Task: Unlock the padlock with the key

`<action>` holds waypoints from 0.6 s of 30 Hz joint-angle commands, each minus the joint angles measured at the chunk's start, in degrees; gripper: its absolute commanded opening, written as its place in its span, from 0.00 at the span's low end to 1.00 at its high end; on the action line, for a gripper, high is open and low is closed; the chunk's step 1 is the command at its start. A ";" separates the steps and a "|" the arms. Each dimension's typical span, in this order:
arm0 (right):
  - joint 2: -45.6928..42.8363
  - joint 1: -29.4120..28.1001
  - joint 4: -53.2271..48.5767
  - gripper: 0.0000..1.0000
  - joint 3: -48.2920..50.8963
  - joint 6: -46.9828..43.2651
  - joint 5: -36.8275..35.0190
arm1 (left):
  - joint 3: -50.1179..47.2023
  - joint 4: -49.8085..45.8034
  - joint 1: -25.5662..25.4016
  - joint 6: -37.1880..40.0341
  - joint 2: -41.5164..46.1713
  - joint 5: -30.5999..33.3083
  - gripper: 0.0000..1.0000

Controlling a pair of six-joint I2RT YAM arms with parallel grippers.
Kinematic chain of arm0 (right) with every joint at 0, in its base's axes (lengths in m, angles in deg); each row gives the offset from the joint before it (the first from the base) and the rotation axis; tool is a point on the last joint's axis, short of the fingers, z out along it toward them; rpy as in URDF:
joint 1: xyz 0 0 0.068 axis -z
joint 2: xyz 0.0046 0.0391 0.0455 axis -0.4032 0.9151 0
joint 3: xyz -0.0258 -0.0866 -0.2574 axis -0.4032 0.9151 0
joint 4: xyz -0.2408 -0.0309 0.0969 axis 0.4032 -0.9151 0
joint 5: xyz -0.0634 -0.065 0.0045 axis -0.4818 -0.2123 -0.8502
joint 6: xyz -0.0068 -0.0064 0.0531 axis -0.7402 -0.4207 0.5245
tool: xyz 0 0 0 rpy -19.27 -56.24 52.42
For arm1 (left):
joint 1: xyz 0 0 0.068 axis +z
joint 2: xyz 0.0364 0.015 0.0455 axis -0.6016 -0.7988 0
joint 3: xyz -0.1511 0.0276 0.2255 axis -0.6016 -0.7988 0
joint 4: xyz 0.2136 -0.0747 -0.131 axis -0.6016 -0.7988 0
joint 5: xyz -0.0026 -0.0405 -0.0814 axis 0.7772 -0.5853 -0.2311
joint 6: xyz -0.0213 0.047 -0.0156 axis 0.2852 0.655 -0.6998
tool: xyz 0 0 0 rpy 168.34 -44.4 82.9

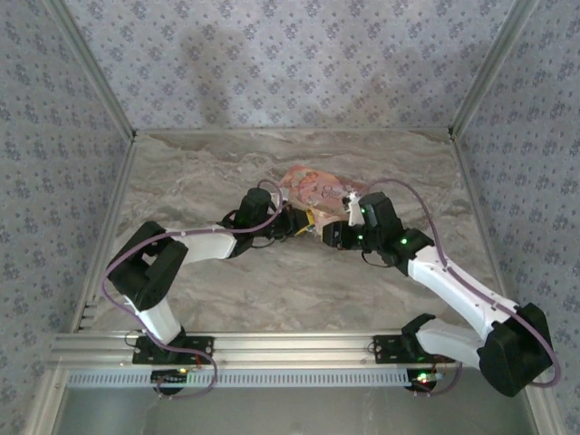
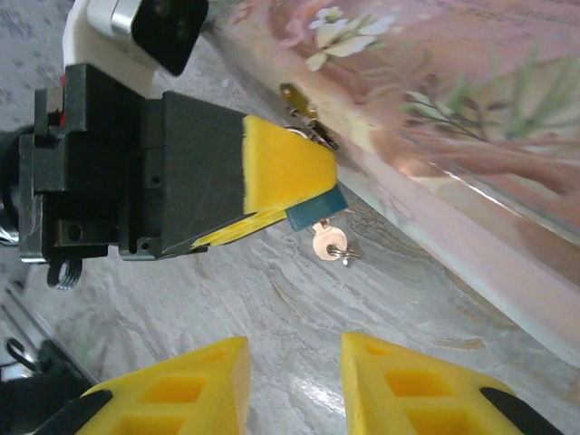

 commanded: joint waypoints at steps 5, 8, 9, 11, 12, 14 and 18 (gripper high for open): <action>2.14 -4.24 -5.56 0.40 -4.37 -12.54 -9.49 | 3.36 -0.46 0.35 -2.35 1.54 -3.60 0.02; 2.49 -5.49 -4.47 0.42 -4.88 -15.55 -12.07 | 4.02 -0.99 0.62 -2.98 1.44 -4.41 0.03; 2.69 -6.02 -4.20 0.42 -5.03 -16.48 -13.01 | 4.14 -1.17 0.66 -3.06 1.45 -4.40 0.03; 3.35 -7.22 -3.47 0.45 -5.46 -18.56 -14.87 | 4.71 -2.11 0.68 -3.34 1.60 -4.55 0.03; 3.88 -7.72 -3.10 0.46 -5.67 -19.28 -15.56 | 5.08 -2.65 0.77 -3.35 1.56 -4.84 0.03; 5.04 -8.46 -2.55 0.46 -6.28 -20.53 -16.86 | 5.71 -3.20 0.86 -3.35 1.40 -5.44 0.03; 7.66 -9.05 -2.16 0.49 -7.70 -21.86 -18.31 | 6.07 -3.78 0.91 -3.52 1.40 -5.68 0.03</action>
